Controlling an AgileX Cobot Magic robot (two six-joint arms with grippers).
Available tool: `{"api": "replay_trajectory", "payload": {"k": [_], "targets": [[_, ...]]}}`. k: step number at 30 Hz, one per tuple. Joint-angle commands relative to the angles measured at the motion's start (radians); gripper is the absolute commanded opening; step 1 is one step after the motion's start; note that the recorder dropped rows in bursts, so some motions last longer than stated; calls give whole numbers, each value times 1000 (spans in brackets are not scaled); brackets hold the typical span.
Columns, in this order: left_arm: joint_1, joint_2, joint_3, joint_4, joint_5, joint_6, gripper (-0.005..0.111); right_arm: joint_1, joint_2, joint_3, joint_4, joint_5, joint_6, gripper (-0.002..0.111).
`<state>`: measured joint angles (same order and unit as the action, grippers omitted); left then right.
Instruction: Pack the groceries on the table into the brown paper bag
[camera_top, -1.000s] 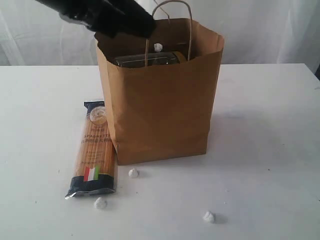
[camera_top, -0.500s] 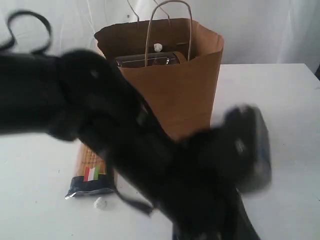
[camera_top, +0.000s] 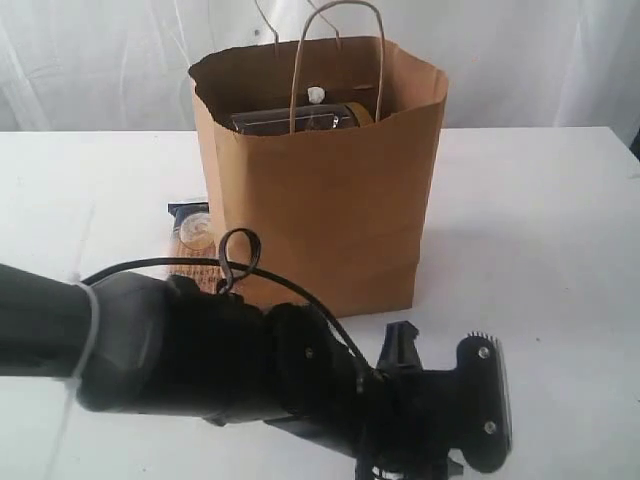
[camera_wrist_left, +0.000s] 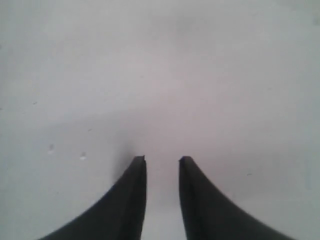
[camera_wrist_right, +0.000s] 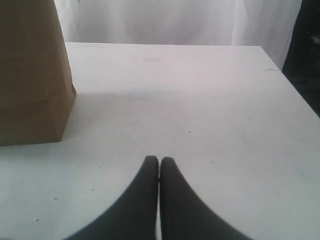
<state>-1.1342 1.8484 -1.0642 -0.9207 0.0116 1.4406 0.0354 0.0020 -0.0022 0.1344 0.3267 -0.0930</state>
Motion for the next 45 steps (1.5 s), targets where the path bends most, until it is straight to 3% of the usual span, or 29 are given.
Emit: {"api": "replay_trajectory", "payload": {"k": [1, 4, 10, 17, 27, 41, 45], "targets": [[6, 23, 6, -23, -120, -63, 49, 4, -2, 2, -1, -10, 3, 0], [6, 60, 6, -30, -206, -135, 55, 4, -2, 2, -1, -10, 3, 0], [6, 78, 6, -49, -129, -151, 54, 4, -2, 2, -1, -10, 3, 0], [6, 78, 6, -59, -61, -167, 0, 4, -2, 2, -1, -10, 3, 0], [6, -107, 6, -59, -125, -156, 0, 4, -2, 2, -1, -10, 3, 0], [6, -441, 6, -88, -12, -162, 0, 4, -2, 2, -1, -10, 3, 0], [6, -570, 6, -77, -78, -89, 0, 4, -2, 2, -1, -10, 3, 0]]}}
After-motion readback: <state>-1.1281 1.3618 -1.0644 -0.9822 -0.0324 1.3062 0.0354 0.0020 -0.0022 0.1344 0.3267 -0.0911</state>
